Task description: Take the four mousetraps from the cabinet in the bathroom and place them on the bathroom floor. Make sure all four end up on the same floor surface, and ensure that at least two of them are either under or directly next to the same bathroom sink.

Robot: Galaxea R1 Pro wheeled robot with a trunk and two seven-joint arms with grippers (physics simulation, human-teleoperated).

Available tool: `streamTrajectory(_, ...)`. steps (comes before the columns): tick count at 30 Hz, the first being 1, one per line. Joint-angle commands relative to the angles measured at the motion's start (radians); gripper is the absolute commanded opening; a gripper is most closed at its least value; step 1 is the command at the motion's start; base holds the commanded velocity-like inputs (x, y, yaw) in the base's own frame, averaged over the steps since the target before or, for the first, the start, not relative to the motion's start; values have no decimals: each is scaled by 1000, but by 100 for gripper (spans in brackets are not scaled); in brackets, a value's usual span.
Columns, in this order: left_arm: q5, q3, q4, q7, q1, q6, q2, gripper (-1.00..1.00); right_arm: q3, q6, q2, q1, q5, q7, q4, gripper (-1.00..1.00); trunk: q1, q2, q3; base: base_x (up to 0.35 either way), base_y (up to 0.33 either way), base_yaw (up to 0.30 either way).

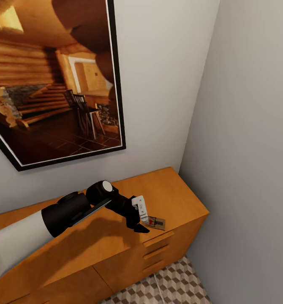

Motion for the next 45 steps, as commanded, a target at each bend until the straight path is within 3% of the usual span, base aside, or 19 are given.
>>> streamTrajectory(1,6,-2,-1,2,-2,6,1,100,1,-4,0,-1,-11,7,2,-100,1,-2,-2,192,0,0)
streamTrajectory(33,6,-8,1,5,-2,6,-8,100,2,-4,2,-1,-11,6,2,-100,1,-2,-2,54,0,0)
streamTrajectory(45,6,-48,26,5,-2,5,-20,100,2,-5,12,-1,-11,4,1,-100,1,-2,-2,0,0,0)
